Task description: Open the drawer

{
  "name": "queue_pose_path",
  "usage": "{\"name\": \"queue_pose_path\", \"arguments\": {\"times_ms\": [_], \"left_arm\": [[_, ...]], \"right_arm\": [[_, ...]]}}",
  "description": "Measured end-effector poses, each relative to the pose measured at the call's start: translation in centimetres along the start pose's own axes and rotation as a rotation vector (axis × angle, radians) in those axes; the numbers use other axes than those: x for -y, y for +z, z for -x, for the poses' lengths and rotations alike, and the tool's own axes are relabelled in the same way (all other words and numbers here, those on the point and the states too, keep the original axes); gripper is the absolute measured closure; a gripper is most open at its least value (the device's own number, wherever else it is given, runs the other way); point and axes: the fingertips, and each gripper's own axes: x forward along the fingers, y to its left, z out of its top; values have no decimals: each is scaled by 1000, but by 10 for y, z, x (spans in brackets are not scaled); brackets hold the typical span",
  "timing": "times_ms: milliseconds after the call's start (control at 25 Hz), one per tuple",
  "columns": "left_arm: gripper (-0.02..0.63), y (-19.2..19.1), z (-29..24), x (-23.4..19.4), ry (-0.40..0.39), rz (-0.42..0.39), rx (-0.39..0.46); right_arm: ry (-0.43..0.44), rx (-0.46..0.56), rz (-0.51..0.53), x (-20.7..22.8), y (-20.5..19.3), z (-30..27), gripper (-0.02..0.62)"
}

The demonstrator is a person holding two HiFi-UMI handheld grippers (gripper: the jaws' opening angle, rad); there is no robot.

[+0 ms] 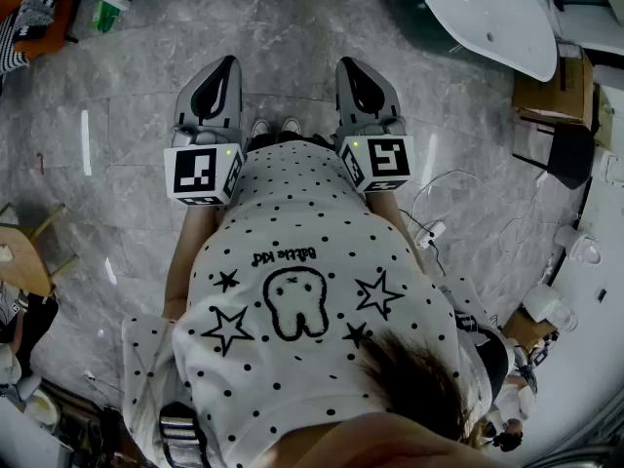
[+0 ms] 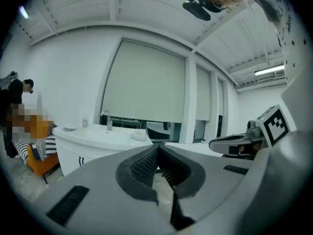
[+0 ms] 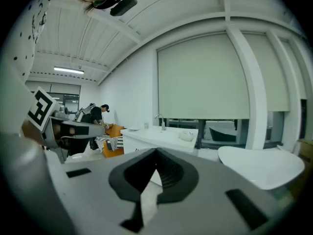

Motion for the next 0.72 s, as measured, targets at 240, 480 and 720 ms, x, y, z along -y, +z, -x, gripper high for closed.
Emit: {"name": "queue_pose_path", "arguments": {"times_ms": [240,480,720], "left_arm": [[601,1,-3,-1,12,-5,-2],[601,0,-3,5,13,-17,-8],[601,-1,0,3,36,-4,-7]], "right_arm": [[-1,-5,-8,4,-2,0,581],[14,-8,-7,6,-3,3,581],[28,-14,0,4,-4,1,581]]}}
